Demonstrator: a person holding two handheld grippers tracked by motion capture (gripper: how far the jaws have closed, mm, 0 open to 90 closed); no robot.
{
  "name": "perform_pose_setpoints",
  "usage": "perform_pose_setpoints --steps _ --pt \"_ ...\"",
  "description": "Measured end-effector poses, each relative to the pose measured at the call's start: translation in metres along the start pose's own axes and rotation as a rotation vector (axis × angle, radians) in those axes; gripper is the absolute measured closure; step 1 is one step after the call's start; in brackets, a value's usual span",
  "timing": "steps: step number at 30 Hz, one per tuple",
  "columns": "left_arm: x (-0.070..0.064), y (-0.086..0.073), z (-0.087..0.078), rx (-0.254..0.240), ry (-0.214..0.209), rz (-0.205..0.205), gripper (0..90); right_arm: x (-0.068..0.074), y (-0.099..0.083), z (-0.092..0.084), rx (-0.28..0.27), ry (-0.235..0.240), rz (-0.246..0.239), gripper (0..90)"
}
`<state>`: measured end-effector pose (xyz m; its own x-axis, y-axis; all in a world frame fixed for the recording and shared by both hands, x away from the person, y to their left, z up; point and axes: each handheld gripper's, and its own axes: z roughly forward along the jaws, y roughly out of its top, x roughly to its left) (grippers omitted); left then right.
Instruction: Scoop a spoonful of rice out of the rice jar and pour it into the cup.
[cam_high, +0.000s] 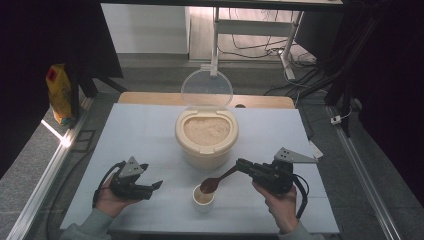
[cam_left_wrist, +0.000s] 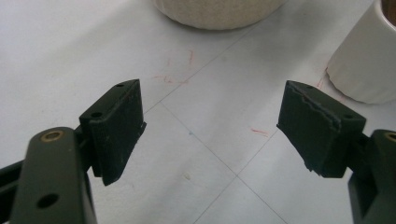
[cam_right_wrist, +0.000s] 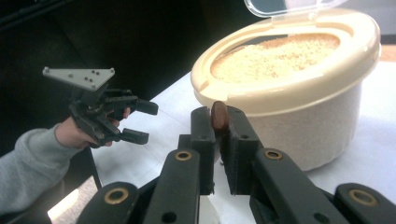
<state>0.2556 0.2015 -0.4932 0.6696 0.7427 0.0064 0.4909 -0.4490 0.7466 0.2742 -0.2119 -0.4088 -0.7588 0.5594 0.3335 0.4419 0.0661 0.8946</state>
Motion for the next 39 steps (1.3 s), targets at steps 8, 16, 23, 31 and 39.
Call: perform_pose_setpoints --steps 8,16,23,31,39 --pt "0.0 0.0 0.0 -0.002 -0.001 0.0 22.0 -0.003 0.0 0.0 -0.01 0.021 0.029 83.8" --pt "0.0 0.0 0.0 -0.003 0.0 -0.001 22.0 -0.014 0.0 -0.01 -0.05 0.048 0.124 83.8" --pt "0.001 0.0 0.0 -0.001 0.001 -0.002 22.0 -0.025 0.002 -0.024 -0.079 0.038 0.157 83.8" --pt "0.0 0.0 0.0 -0.001 0.001 -0.001 22.0 -0.032 0.008 -0.047 -0.091 0.011 0.159 83.8" --pt "0.001 0.001 0.001 0.0 0.001 -0.003 22.0 -0.039 0.005 -0.057 -0.04 -0.004 0.163 83.7"
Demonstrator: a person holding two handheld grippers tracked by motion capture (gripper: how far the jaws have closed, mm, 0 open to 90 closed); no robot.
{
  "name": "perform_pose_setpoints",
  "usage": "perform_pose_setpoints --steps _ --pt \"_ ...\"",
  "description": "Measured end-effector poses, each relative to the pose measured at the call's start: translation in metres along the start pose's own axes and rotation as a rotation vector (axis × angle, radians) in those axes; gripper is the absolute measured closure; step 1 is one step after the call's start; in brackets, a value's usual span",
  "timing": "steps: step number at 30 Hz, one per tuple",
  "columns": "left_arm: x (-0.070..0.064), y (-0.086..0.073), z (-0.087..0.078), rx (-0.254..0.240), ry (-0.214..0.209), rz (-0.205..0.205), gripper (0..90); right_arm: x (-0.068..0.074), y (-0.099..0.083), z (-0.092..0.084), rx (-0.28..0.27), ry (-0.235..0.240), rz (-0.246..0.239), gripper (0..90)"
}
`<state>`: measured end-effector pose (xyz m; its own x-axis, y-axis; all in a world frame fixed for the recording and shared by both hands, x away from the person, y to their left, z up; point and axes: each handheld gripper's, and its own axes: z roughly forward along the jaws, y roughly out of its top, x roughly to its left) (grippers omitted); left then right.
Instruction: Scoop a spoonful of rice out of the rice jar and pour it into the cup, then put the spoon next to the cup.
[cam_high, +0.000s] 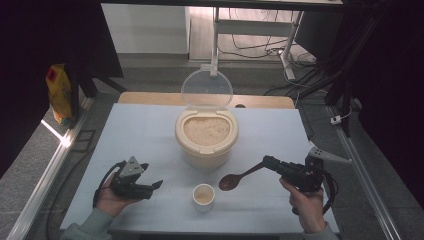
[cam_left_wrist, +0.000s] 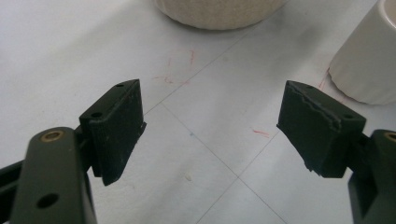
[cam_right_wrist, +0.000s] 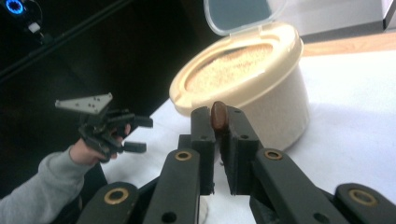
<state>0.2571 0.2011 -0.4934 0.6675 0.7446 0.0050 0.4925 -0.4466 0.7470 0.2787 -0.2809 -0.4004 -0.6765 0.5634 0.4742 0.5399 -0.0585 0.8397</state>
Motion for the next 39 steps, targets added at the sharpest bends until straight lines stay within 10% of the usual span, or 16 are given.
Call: perform_pose_setpoints --steps 15,39 --pt "0.0 0.002 0.003 0.006 -0.004 0.005 21.9 -0.005 -0.005 -0.001 0.123 0.02 0.007 83.7" --pt "0.0 0.001 0.003 0.007 -0.002 0.004 21.9 -0.017 -0.025 0.05 0.331 0.074 0.057 83.7"
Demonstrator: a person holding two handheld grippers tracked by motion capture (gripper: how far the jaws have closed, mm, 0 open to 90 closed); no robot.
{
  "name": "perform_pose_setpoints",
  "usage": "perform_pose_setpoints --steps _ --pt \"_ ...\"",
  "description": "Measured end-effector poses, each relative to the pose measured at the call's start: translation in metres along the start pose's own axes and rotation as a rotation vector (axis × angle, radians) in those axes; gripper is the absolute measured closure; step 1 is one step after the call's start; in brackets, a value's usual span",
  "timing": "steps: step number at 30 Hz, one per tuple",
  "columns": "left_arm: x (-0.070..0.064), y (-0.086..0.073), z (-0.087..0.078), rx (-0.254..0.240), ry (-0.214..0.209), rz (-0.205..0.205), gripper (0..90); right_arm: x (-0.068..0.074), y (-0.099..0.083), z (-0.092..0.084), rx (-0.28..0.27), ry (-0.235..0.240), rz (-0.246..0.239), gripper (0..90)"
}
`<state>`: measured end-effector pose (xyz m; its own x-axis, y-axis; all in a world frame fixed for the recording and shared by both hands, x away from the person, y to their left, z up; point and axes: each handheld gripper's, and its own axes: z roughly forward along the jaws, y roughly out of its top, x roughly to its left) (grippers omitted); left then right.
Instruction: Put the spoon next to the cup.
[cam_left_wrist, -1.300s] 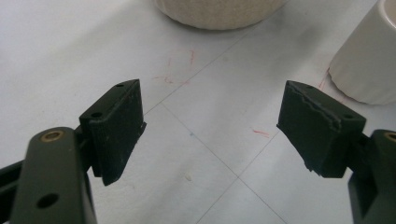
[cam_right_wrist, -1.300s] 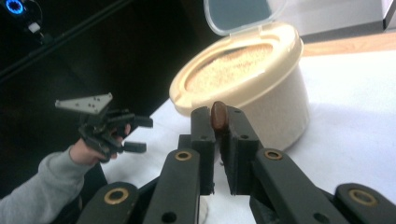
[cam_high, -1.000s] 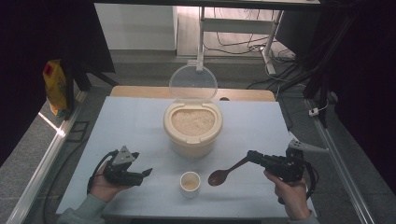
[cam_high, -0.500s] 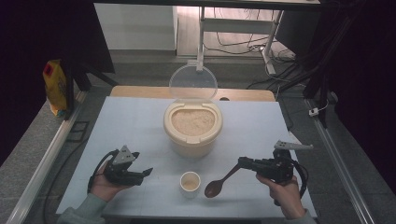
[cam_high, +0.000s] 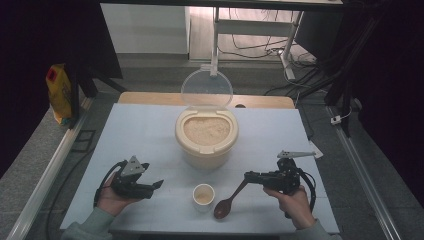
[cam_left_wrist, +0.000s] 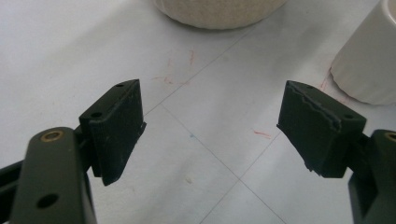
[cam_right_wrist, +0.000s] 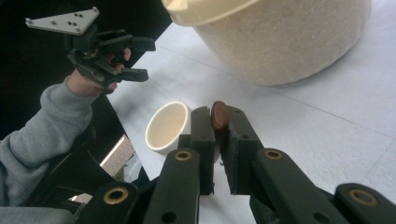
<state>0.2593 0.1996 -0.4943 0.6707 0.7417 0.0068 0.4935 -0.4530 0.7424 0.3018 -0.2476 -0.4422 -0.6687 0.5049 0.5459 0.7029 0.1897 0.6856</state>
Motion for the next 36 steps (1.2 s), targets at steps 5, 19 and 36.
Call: perform_pose_setpoints --steps 5,19,36 --pt "0.0 0.0 0.0 0.0 0.0 0.001 21.9 -0.004 0.002 0.008 0.013 -0.016 0.005 83.6" --pt "0.0 0.0 0.0 0.002 0.002 0.004 21.9 -0.022 0.005 0.025 -0.005 -0.049 0.049 80.4" --pt "0.0 -0.001 0.0 0.005 0.002 0.006 21.9 -0.048 0.0 0.049 -0.017 -0.15 0.1 73.3"
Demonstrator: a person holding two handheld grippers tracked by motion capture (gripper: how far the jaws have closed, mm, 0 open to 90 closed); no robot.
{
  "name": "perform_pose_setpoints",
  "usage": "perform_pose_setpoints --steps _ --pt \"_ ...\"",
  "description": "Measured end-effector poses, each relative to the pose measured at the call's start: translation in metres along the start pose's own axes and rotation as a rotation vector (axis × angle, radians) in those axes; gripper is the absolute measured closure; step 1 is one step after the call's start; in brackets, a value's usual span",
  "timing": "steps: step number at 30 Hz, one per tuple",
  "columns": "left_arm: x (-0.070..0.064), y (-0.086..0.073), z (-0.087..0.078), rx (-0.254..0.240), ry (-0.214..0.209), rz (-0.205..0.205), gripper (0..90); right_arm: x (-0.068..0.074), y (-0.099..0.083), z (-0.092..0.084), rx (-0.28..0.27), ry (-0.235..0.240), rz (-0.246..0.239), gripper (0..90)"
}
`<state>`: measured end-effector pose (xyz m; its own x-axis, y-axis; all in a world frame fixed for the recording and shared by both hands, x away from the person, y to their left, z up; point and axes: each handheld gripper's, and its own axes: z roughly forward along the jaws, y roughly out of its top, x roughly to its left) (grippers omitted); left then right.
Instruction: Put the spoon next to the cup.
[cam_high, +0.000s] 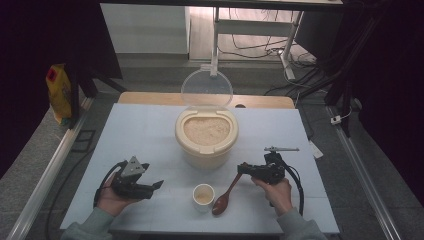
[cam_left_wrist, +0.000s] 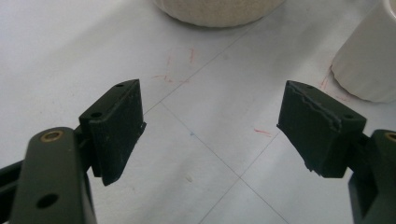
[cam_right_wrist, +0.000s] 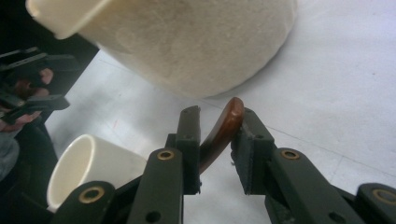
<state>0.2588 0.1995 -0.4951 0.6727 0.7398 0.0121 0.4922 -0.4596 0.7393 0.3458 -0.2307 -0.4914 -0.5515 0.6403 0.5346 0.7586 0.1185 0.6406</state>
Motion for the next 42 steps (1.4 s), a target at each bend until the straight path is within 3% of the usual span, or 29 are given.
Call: perform_pose_setpoints --steps 17,32,38,42 --pt "0.001 -0.001 -0.001 -0.002 0.002 -0.001 21.8 -0.013 -0.004 0.025 0.026 -0.096 0.016 66.1" --pt "0.0 -0.001 -0.001 -0.001 0.005 0.0 21.9 -0.005 -0.003 0.034 0.023 -0.245 -0.116 54.3" --pt "0.0 -0.001 -0.002 -0.001 0.008 0.003 21.9 -0.002 0.0 0.034 0.013 -0.316 -0.162 45.5" --pt "-0.001 -0.002 -0.002 -0.003 0.008 0.0 21.8 -0.002 0.001 0.03 0.002 -0.312 -0.168 45.8"
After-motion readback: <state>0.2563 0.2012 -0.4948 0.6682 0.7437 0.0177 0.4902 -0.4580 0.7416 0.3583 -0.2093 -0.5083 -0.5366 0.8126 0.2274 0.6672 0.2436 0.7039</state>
